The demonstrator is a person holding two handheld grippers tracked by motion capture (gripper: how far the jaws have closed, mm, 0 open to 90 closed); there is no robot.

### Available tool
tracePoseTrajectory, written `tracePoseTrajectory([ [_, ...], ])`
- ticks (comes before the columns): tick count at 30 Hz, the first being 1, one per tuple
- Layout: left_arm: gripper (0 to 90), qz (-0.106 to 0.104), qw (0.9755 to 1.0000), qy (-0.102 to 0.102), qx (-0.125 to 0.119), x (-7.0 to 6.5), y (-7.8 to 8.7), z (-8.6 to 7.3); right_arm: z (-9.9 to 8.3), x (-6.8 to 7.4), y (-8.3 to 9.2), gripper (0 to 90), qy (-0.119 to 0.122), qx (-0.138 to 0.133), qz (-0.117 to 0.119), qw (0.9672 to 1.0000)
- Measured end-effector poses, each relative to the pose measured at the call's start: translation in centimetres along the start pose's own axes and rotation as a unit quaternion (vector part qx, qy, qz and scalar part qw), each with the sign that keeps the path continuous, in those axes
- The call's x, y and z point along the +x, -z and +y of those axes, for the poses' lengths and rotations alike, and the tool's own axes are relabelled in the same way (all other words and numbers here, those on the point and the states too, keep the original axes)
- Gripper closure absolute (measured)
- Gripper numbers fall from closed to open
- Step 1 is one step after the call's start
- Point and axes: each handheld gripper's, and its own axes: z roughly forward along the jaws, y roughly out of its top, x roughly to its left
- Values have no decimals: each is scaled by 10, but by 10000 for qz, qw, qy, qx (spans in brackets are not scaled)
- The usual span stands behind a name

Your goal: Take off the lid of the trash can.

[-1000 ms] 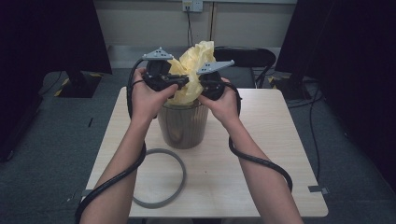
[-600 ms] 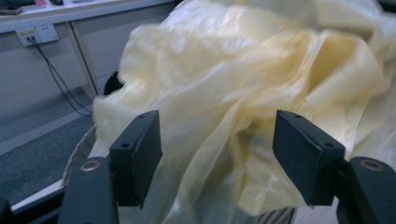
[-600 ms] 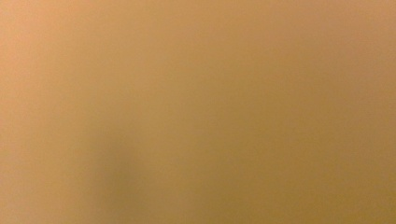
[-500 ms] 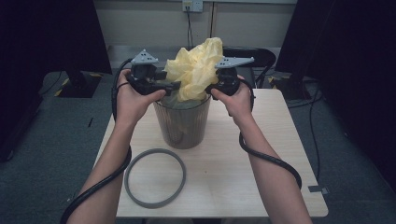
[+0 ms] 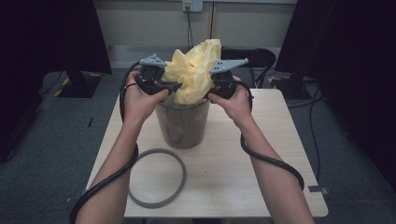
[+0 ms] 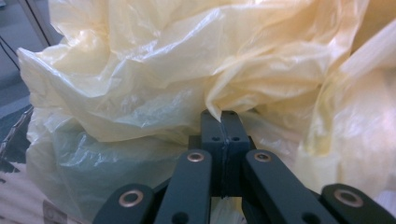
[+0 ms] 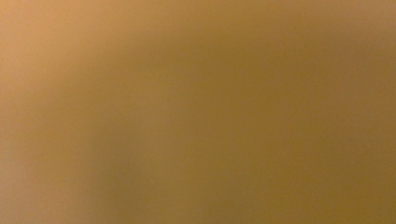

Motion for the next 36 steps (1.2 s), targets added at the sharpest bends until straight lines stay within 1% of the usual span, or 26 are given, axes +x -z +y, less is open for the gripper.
tracePoseTrajectory([
  [2,872,226,9996,-149,107,0,2,0,-1,0,0,865,9,15,-14,10000],
  [3,872,300,9990,-293,137,1,2,0,-1,0,0,865,9,15,-14,10000],
  [4,582,492,9976,-410,251,4,1,-2,-1,0,2,865,8,25,-3,10000],
  [5,495,630,9965,-482,266,5,2,-3,-2,-1,3,865,18,65,-36,10000],
  [6,423,690,9960,-489,272,6,2,-4,-2,-2,4,865,24,52,-47,10000],
  [7,369,690,9960,-489,272,6,2,-4,-2,-2,4,865,24,52,-47,10000],
  [8,369,752,9957,-449,290,8,2,-5,-2,-3,6,864,15,9,-40,10000],
  [9,318,792,9949,-527,335,9,2,-6,-2,-4,8,864,-7,-41,-46,10000],
  [10,291,780,9946,-572,376,10,1,-6,-2,-5,10,864,-50,-124,-36,9999],
  [11,288,738,9946,-594,427,10,-1,-7,-1,-6,12,864,-114,-302,61,9995],
  [13,307,678,9949,-610,436,10,-6,-8,0,-5,13,864,-111,-337,94,9993],
  [14,614,528,9953,-689,421,10,-7,-9,2,-3,12,864,-47,-325,146,9994],
  [15,783,316,9967,-636,383,8,-9,-10,3,-2,12,864,-24,-306,159,9994],
  [16,783,193,9979,-543,297,6,-11,-9,3,-2,12,864,-24,-306,159,9994],
  [17,900,136,9987,-403,277,0,-13,-7,3,0,9,863,34,-248,172,9995],
  [23,900,-82,9994,-320,117,-7,-6,4,2,4,5,858,281,-61,151,9995],
  [24,900,-63,9995,-308,80,-8,-3,6,2,4,4,859,314,-41,135,9994],
  [25,900,12,9993,-375,77,-8,-1,7,2,4,3,861,337,-33,155,9993],
  [27,900,133,9988,-441,138,-8,2,7,2,4,4,863,294,-48,136,9995],
  [29,900,34,9994,-338,92,-6,4,5,1,3,4,855,210,31,200,9996],
  [30,900,-44,9994,-328,37,-5,4,5,1,4,3,828,88,38,225,9997],
  [31,900,-165,9995,-256,-50,-5,4,4,1,4,3,767,68,26,215,9997],
  [32,900,-258,9994,-202,-141,-6,3,4,1,4,3,767,68,26,215,9997],
  [33,900,-257,9994,-200,-144,-6,3,5,2,4,1,670,55,8,185,9998],
  [35,900,-417,9989,-162,-171,-7,1,6,2,6,-2,529,131,52,100,9999],
  [36,900,-465,9986,-143,-190,-9,0,8,2,8,-6,412,117,21,94,9999],
])
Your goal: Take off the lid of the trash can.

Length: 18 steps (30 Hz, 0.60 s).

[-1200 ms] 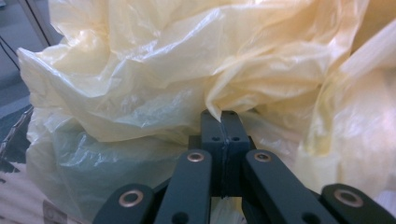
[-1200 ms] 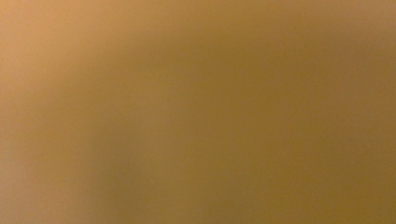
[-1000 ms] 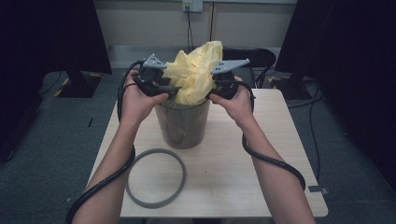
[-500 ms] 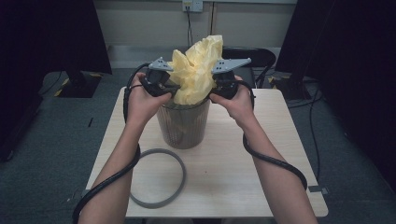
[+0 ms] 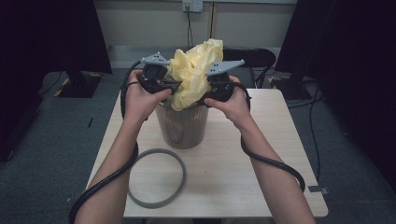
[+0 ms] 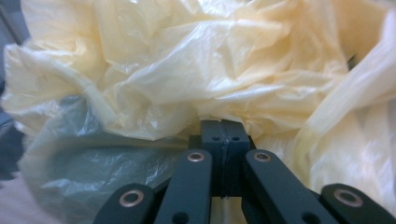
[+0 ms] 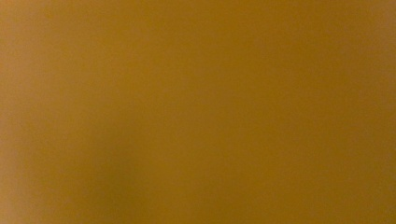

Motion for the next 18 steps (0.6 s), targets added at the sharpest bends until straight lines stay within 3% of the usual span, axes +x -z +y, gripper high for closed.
tracePoseTrajectory([
  [2,900,5,10000,-17,-10,-2,-1,1,0,1,-3,360,-25,23,-2,10000],
  [3,900,-22,10000,-46,22,-3,-1,3,1,3,-9,347,84,188,-65,9998],
  [7,900,3,10000,16,46,-5,-1,5,1,5,-15,371,142,288,-167,9993],
  [8,900,-51,10000,70,-12,-5,-1,5,1,5,-18,455,83,246,-230,9994],
  [9,900,-51,10000,70,-12,-5,-1,5,1,5,-18,455,83,246,-230,9994],
  [10,900,-43,10000,57,5,-4,-1,4,1,5,-20,512,42,238,-177,9996],
  [12,900,-30,10000,25,-12,-3,0,2,1,5,-22,762,11,335,-40,9994],
  [13,900,-21,10000,8,-49,-1,1,1,1,6,-21,820,48,355,-77,9993],
  [15,900,5,9999,19,-137,2,4,-2,1,6,-20,846,18,371,-73,9993],
  [16,900,147,9997,-89,-166,4,7,-4,2,6,-18,871,-34,331,-147,9993],
  [17,868,230,9995,-120,-180,5,8,-5,2,5,-16,874,-97,324,-125,9993],
  [18,764,230,9995,-120,-180,5,8,-5,1,4,-15,875,-128,336,-148,9992],
])
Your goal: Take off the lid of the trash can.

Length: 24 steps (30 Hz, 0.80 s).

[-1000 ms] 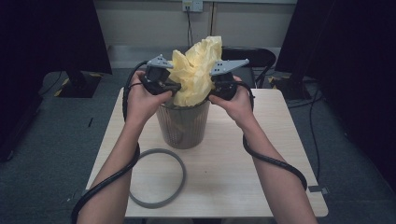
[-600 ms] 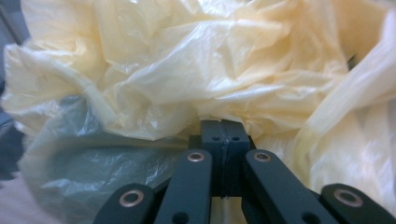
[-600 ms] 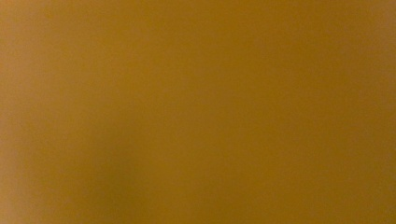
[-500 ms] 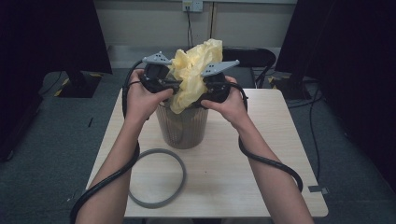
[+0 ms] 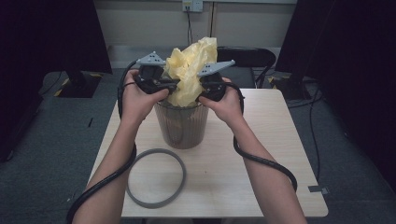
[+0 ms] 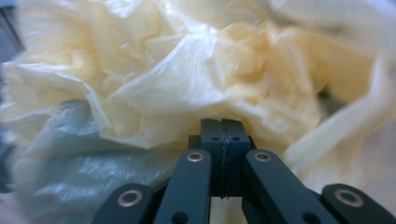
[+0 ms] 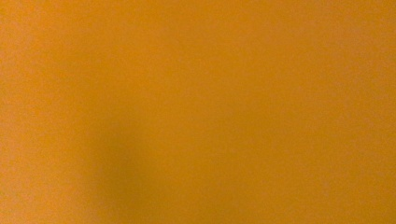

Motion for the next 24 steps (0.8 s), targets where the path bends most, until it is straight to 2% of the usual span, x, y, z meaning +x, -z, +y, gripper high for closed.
tracePoseTrajectory([
  [1,764,100,9999,-79,5,1,1,-1,0,0,0,875,0,0,0,10000],
  [2,591,281,9995,-79,137,3,3,-2,-2,-3,3,877,-41,3,-62,10000],
  [3,505,281,9995,-79,137,3,3,-2,-2,-3,3,877,-41,3,-62,10000],
  [4,413,418,9990,12,148,4,4,-3,-5,-6,6,878,-70,-19,-135,9999],
  [5,413,518,9985,64,192,4,5,-3,-5,-6,6,878,-70,-19,-135,9999],
  [9,276,718,9964,24,456,4,11,-8,-10,-11,14,877,-227,-216,-206,9993],
  [14,238,746,9959,-32,508,3,14,-12,-10,-12,22,877,-231,-275,-251,9990],
  [24,206,678,9961,44,555,7,15,-24,-6,-11,37,876,-182,-387,-366,9984],
])
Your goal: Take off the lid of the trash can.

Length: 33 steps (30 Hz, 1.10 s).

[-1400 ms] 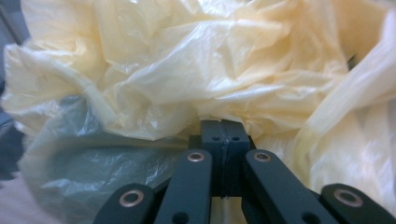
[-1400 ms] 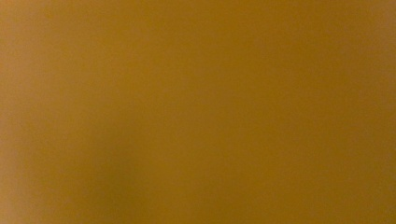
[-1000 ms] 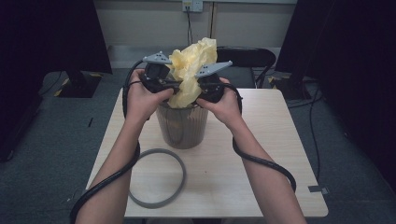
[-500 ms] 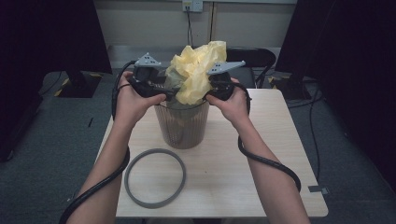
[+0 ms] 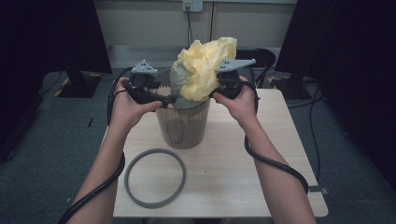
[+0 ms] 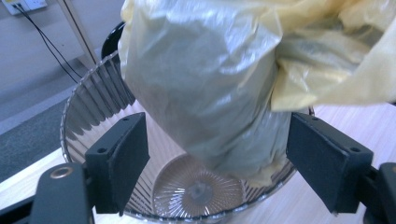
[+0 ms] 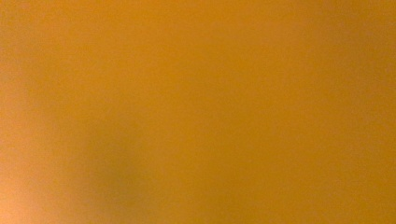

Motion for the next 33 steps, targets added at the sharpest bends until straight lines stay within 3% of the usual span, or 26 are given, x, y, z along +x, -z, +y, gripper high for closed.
tracePoseTrajectory([
  [11,205,-1,9999,124,-104,8,11,-12,-4,1,-2,876,-5,42,-31,10000],
  [33,197,33,9997,230,41,18,23,-38,-4,-2,6,876,10,-91,-128,9999],
])
